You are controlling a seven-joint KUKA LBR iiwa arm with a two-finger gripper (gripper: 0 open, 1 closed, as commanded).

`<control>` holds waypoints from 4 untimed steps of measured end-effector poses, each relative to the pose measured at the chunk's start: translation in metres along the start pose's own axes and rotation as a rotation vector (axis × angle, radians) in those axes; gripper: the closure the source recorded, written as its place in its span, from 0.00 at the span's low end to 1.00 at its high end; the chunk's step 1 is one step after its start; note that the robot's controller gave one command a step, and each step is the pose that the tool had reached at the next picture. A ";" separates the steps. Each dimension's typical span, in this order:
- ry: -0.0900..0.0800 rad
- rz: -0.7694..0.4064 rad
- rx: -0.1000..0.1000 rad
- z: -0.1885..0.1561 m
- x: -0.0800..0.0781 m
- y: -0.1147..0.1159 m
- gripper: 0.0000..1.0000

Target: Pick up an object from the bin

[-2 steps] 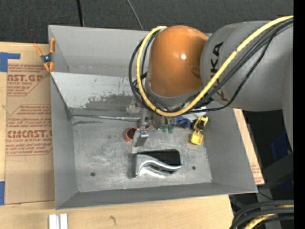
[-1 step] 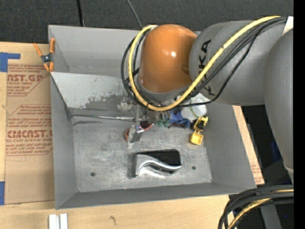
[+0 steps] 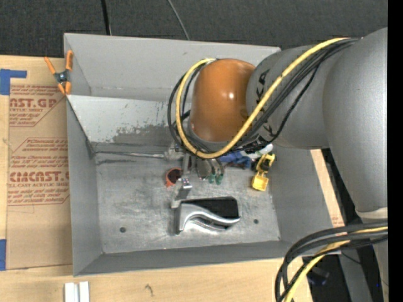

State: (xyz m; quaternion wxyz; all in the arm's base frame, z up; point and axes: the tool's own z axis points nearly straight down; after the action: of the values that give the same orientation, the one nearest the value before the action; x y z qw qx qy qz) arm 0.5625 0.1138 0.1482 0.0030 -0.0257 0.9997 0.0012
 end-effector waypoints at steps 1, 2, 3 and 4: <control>0.014 0.026 -0.001 0.022 0.000 -0.024 0.00; 0.005 0.033 0.001 0.011 -0.002 -0.031 0.00; -0.003 -0.112 -0.008 0.025 -0.015 -0.039 0.00; -0.021 -0.224 -0.013 0.038 -0.027 -0.037 0.00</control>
Offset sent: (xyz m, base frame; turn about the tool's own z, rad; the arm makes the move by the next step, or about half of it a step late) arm -0.0057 -0.0423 -0.0741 0.0375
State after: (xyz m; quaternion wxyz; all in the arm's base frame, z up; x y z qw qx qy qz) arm 0.5918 0.0787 0.1100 0.0136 -0.1374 0.9904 0.0078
